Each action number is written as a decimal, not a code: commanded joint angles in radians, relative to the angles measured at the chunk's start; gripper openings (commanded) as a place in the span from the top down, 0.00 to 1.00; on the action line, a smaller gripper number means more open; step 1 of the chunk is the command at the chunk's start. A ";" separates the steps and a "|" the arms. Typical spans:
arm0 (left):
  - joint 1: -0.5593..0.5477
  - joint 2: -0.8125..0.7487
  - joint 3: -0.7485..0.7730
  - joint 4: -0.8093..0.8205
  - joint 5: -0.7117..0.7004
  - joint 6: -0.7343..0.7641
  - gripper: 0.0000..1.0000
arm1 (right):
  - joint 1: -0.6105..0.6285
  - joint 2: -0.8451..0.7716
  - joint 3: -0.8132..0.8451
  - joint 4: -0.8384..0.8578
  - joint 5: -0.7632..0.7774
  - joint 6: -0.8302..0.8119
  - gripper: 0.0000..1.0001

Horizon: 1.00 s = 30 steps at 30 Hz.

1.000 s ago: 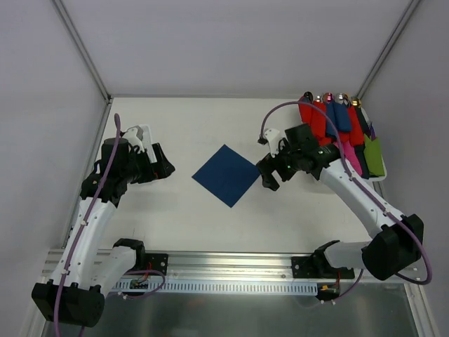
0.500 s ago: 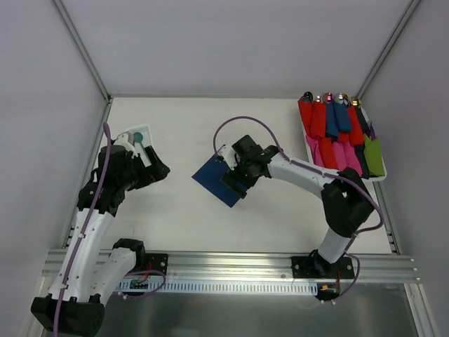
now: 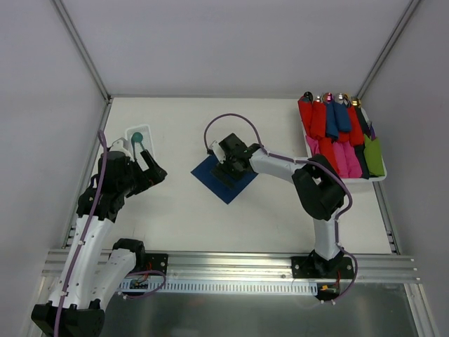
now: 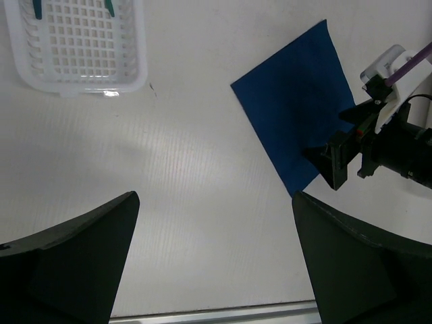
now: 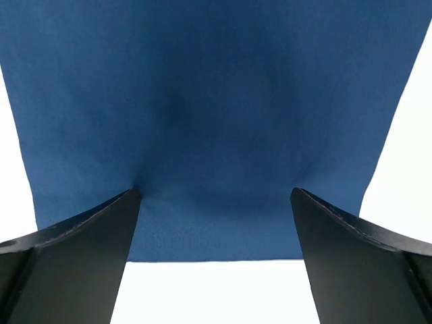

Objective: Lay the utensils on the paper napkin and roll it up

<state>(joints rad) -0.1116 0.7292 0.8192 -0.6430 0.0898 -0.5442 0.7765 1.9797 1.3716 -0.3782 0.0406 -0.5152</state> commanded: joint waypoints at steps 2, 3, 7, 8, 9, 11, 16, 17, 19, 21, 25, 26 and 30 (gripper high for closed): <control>-0.002 -0.019 0.028 -0.037 -0.077 -0.043 0.01 | 0.007 0.060 0.027 0.032 0.061 0.119 0.01; -0.002 -0.019 0.029 -0.038 -0.082 -0.046 0.01 | 0.007 0.062 0.026 0.029 0.042 0.139 0.01; -0.002 -0.014 0.023 -0.043 -0.113 -0.056 0.01 | 0.013 0.051 0.020 0.015 -0.025 0.217 0.01; -0.002 -0.008 0.023 -0.043 -0.119 -0.057 0.01 | 0.015 0.047 0.014 0.015 -0.028 0.221 0.01; -0.002 -0.005 0.020 -0.046 -0.130 -0.057 0.01 | 0.017 0.033 0.012 0.016 -0.030 0.219 0.02; -0.002 0.007 0.023 -0.044 -0.137 -0.051 0.01 | 0.017 0.021 0.009 0.016 -0.030 0.208 0.02; -0.002 0.053 0.058 -0.044 -0.170 -0.007 0.01 | 0.017 -0.019 0.007 0.015 -0.061 0.152 0.02; -0.002 0.074 0.069 -0.046 -0.176 0.001 0.01 | 0.017 -0.024 0.007 0.007 -0.058 0.138 0.02; -0.002 0.098 0.101 -0.043 -0.180 0.032 0.01 | 0.017 -0.036 0.011 -0.007 -0.054 0.109 0.01; -0.002 0.139 0.129 -0.043 -0.193 0.055 0.01 | 0.017 -0.079 0.000 -0.011 -0.076 0.093 0.01; 0.015 0.246 0.227 -0.044 -0.262 0.102 0.06 | 0.017 -0.195 0.010 -0.053 -0.156 0.076 0.01; 0.047 0.313 0.247 -0.043 -0.262 0.105 0.09 | 0.017 -0.218 0.036 -0.082 -0.169 0.080 0.01; 0.148 0.519 0.381 -0.043 -0.236 0.105 0.34 | 0.014 -0.337 0.096 -0.145 -0.208 0.090 0.01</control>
<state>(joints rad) -0.0284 1.1252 1.1137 -0.6926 -0.1215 -0.4690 0.7872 1.7695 1.3880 -0.4713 -0.1089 -0.4129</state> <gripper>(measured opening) 0.698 0.991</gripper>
